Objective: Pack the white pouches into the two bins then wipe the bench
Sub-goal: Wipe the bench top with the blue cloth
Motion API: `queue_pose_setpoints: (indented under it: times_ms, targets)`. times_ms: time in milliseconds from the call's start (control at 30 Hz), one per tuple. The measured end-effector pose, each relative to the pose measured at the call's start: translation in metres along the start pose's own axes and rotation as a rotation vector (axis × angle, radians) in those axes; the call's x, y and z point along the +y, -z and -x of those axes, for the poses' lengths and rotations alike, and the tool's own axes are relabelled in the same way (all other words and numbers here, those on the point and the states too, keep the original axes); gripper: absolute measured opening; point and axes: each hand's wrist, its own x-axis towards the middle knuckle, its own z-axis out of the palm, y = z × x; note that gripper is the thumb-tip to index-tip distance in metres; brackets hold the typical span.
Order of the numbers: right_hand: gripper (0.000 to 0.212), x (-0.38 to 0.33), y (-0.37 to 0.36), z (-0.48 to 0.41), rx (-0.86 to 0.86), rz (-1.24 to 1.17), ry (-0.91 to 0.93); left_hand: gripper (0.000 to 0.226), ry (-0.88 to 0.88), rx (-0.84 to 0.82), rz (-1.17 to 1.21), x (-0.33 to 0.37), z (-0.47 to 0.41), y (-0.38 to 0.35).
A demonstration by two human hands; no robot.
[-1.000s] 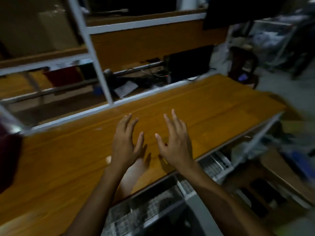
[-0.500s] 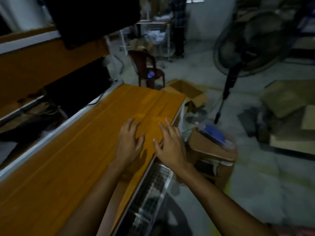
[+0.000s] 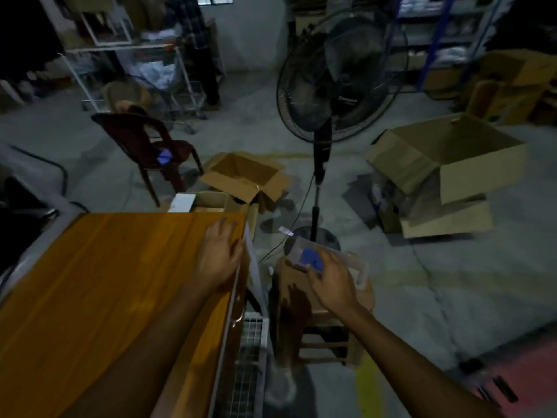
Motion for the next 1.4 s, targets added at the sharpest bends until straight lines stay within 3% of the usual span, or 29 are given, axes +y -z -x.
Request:
queue_pose_setpoints:
  times_ms: [200,400,533,767,900,1100,1267,1400]
  targets:
    - [0.037,0.105,-0.044,-0.120,-0.190,0.120,-0.230,0.052,0.055,-0.103,-0.061,-0.048,-0.091,-0.073]
    - [0.033,0.175,-0.097,-0.193,-0.496,0.349,-0.163,0.057,0.058,-0.036,-0.107,-0.081,-0.112,-0.113]
    - [0.034,0.222,-0.130,-0.216,-0.594,0.389,-0.209,0.056,0.061,0.003,-0.085,-0.082,-0.113,-0.117]
    - [0.028,0.236,-0.140,-0.210,-0.464,0.460,-0.122,0.055,0.093,0.012,-0.064,-0.081,-0.110,-0.116]
    - [0.033,0.215,-0.125,-0.211,-0.404,0.398,-0.119,0.051,0.092,0.022,-0.056,-0.079,-0.111,-0.115]
    - [0.048,0.142,-0.073,-0.188,-0.034,0.038,-0.092,0.043,0.215,0.095,-0.009,-0.079,-0.105,-0.111]
    - [0.049,0.034,-0.035,-0.170,0.037,-0.254,0.008,0.045,0.232,-0.011,-0.005,-0.089,-0.078,-0.090]
    - [0.052,-0.063,-0.030,-0.158,0.043,-0.312,0.147,0.060,0.249,-0.040,-0.039,-0.117,-0.050,-0.056]
